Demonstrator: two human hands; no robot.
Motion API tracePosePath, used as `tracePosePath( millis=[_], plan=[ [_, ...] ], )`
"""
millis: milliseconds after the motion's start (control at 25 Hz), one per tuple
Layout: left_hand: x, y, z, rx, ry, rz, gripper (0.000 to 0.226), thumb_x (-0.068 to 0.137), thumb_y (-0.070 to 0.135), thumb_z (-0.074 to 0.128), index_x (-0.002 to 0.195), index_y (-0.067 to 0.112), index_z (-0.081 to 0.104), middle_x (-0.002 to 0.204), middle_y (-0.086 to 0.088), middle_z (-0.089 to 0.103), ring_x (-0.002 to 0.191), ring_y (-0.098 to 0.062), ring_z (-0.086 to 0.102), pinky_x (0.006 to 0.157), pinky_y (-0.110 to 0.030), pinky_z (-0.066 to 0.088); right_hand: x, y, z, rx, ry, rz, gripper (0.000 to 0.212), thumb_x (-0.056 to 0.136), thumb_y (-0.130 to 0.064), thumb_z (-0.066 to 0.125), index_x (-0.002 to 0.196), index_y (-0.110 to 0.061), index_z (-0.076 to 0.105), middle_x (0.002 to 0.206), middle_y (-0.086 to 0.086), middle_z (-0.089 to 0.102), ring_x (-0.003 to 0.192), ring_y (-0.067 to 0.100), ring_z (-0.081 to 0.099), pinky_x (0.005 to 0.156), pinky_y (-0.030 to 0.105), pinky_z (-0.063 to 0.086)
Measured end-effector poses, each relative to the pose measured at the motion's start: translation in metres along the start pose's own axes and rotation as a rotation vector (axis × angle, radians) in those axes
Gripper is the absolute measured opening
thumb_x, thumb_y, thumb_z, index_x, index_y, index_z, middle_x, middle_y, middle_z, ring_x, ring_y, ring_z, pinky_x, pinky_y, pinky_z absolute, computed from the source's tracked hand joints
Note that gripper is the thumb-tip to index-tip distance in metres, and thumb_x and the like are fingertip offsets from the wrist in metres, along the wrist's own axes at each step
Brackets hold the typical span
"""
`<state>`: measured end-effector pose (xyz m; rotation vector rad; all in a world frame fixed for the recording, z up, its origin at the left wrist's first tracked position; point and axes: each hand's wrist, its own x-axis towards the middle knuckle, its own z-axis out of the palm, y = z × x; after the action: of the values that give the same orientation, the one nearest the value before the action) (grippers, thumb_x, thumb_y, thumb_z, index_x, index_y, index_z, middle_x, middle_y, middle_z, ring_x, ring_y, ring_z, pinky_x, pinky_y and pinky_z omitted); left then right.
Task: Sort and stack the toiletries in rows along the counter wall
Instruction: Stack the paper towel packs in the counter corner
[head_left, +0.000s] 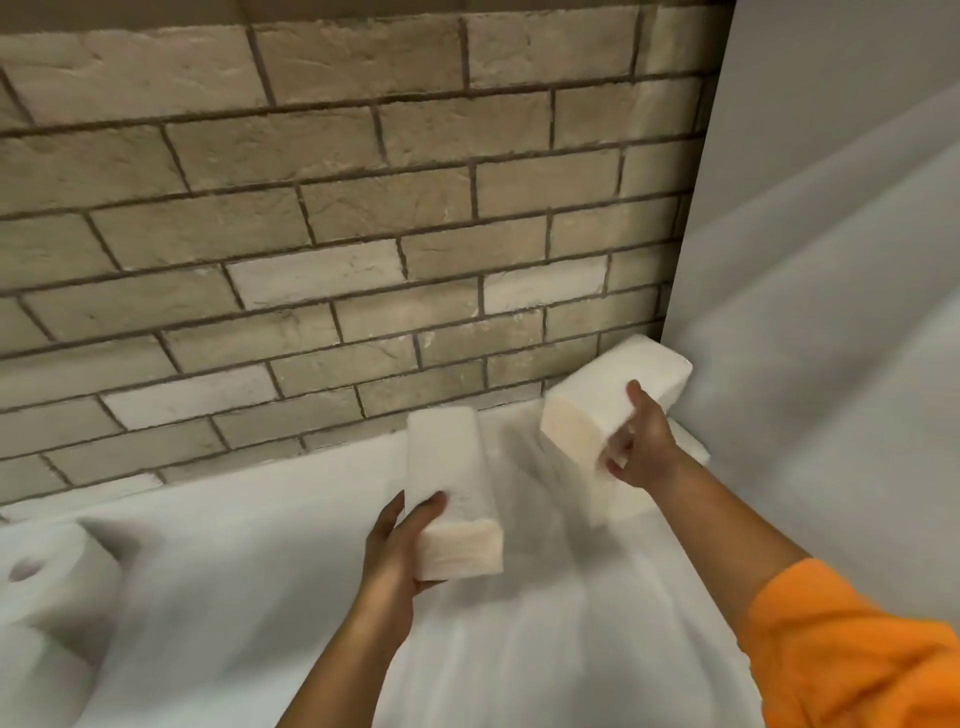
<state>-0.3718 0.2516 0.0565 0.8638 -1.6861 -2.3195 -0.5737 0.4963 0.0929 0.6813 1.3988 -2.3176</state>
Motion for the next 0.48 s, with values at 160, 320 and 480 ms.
tracePosePath(
  millis=[160, 320, 480],
  plan=[
    [0.001, -0.009, 0.008, -0.013, 0.005, 0.025, 0.087, 0.046, 0.055, 0.088, 0.127, 0.035, 0.064, 0.118, 0.003, 0.073, 0.106, -0.023, 0.071, 0.066, -0.036, 0.059, 0.043, -0.018, 0.013, 0.064, -0.009, 0.102, 0.068, 0.075, -0.051, 0.082, 0.125, -0.017, 0.051, 0.122, 0.009, 0.057, 0.119, 0.034, 0.054, 0.108, 0.054, 0.046],
    [0.0, -0.014, 0.009, -0.029, 0.021, 0.023, 0.086, 0.045, 0.052, 0.088, 0.126, 0.034, 0.064, 0.114, 0.001, 0.075, 0.1, -0.022, 0.073, 0.063, -0.035, 0.058, 0.075, -0.024, 0.025, -0.026, 0.007, 0.041, 0.086, 0.07, -0.05, 0.081, 0.141, -0.018, 0.046, 0.129, 0.007, 0.05, 0.124, 0.039, 0.049, 0.104, 0.059, 0.048],
    [0.003, -0.014, 0.007, -0.021, 0.033, 0.042, 0.083, 0.045, 0.05, 0.087, 0.124, 0.034, 0.066, 0.112, 0.0, 0.076, 0.096, -0.021, 0.074, 0.063, -0.033, 0.058, 0.085, -0.022, 0.031, -0.004, 0.214, 0.002, 0.079, 0.061, -0.05, 0.082, 0.123, -0.019, 0.046, 0.122, 0.007, 0.05, 0.112, 0.035, 0.049, 0.101, 0.058, 0.049]
  ],
)
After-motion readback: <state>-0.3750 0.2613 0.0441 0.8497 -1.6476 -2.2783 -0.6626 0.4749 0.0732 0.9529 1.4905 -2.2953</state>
